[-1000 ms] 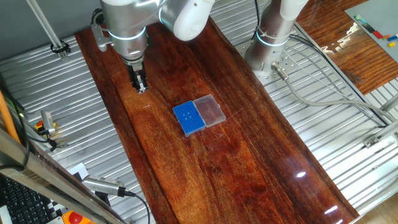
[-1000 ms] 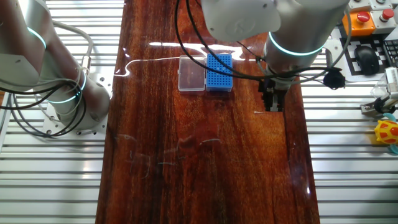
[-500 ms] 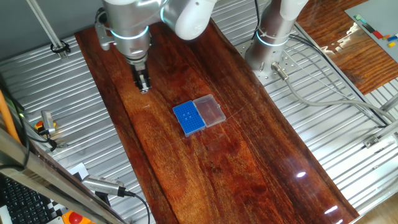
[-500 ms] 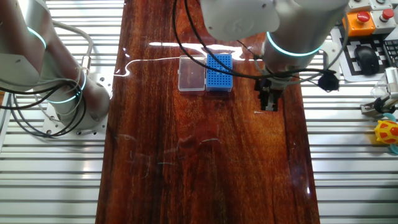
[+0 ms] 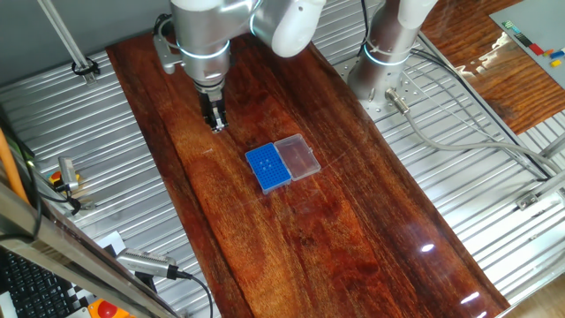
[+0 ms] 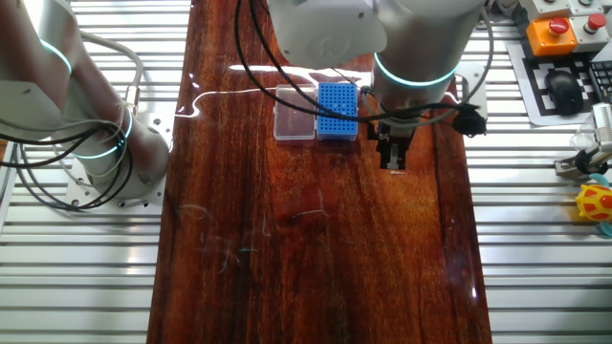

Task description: Insert a small pipette tip into the holder for small pipette tips

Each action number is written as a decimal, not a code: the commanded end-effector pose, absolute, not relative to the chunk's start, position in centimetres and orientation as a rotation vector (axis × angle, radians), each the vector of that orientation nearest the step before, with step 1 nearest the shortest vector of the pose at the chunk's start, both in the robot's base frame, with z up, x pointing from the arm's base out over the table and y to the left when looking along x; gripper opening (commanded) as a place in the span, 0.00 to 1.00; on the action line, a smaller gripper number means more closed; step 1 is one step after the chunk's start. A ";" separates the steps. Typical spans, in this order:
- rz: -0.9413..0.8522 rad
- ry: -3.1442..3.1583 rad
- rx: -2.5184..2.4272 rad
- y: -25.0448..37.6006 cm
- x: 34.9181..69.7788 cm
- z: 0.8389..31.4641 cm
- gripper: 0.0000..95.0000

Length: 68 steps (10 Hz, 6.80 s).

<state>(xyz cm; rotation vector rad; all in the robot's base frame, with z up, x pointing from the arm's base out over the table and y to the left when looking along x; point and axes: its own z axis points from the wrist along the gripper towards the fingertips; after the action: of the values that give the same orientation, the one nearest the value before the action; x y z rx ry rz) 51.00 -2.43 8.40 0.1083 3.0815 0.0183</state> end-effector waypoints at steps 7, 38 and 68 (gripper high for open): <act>0.029 3.075 0.083 -3.0 51.4 7.3 0.20; 0.050 3.077 0.171 -1.9 53.1 2.8 0.00; 0.044 3.079 0.095 -2.1 52.8 0.9 0.00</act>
<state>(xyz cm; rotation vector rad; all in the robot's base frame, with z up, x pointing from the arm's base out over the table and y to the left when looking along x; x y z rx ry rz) 52.77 -2.16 0.92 0.0950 3.0794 0.0434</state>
